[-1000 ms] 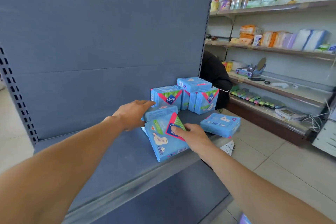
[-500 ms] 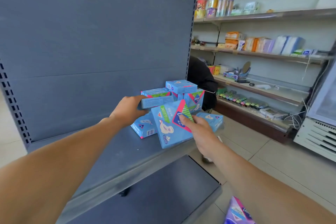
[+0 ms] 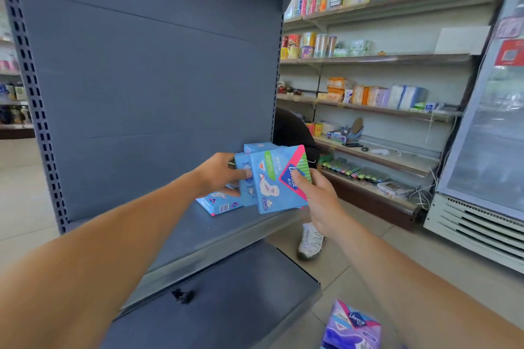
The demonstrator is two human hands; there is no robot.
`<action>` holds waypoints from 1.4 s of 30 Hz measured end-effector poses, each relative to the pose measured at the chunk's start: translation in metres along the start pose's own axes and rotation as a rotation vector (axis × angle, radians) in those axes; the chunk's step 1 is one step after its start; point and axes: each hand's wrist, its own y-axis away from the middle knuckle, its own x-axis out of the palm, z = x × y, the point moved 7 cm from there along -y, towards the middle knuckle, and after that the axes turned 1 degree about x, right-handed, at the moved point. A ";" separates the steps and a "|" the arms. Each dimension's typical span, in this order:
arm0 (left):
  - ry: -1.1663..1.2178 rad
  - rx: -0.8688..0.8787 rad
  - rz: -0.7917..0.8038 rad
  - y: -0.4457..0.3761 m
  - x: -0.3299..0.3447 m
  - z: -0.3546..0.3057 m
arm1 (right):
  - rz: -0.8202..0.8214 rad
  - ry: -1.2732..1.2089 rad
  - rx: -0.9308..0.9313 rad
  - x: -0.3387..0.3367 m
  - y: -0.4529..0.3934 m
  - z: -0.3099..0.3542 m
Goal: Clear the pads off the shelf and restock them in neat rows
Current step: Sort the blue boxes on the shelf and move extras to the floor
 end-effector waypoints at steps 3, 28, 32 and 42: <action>0.066 -0.053 0.140 0.014 0.023 -0.004 | -0.039 -0.033 0.021 -0.014 0.017 -0.003; -0.737 0.452 0.236 0.049 0.168 -0.027 | -0.263 0.612 -0.165 -0.090 0.075 0.006; -0.695 0.416 0.247 0.049 0.177 0.000 | -0.181 0.712 -0.161 -0.093 0.081 -0.021; -0.778 0.280 0.345 0.059 0.214 0.101 | 0.165 1.031 0.007 -0.104 0.110 -0.131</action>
